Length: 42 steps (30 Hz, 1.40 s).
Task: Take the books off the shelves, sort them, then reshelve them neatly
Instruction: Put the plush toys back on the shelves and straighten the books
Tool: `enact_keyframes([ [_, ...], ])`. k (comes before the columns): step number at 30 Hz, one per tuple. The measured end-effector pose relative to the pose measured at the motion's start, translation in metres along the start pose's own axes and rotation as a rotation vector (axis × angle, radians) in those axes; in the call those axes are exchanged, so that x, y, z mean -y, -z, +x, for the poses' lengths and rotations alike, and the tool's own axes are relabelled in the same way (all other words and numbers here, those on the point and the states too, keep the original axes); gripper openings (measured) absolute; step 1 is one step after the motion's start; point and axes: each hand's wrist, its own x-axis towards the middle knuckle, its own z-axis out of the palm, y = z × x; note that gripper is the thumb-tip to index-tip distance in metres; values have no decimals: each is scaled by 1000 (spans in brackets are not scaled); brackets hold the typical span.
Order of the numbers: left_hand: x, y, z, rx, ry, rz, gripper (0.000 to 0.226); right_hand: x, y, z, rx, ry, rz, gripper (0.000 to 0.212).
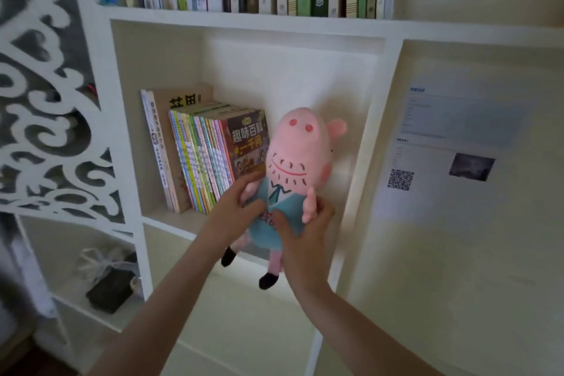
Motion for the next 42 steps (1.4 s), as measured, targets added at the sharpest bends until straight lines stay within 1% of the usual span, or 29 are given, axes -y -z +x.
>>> enact_keyframes([
  [3,12,-16,22,19,7,19,46,-12,-2,17,-78,-6,-88,54],
  [6,20,-29,35,23,16,-30,45,-25,-1,32,-116,-7,-121,56],
  [9,26,-39,43,42,16,-92,42,-35,0,45,-179,5,-234,59],
  [12,31,-46,49,48,12,-131,42,-47,-1,53,-198,-3,-216,54],
  [14,33,-50,51,43,0,-132,42,-50,-1,57,-200,6,-185,54],
  [20,38,-53,50,51,-7,-143,45,-61,-1,59,-203,6,-202,67],
  [22,37,-52,47,48,-14,-142,49,-64,-2,57,-208,5,-207,75],
  [25,39,-51,45,13,-19,-135,58,-62,-4,52,-229,-67,-167,92],
  [27,40,-50,42,-18,-19,-139,60,-61,-3,48,-218,-101,-115,95],
  [30,43,-48,38,-51,-55,-104,59,-67,0,41,-168,-157,-92,87],
  [31,42,-46,36,-59,-71,-76,58,-68,1,37,-147,-189,-84,88],
  [34,44,-40,33,-100,-133,12,55,-65,1,22,-79,-259,-9,99],
  [37,43,-34,26,-150,-201,77,48,-48,-6,5,-4,-292,174,102],
  [39,38,-28,18,-192,-242,83,43,-39,-12,-7,42,-260,208,102],
  [42,33,-12,2,-299,-325,98,37,-33,-19,-21,64,-157,122,85],
])
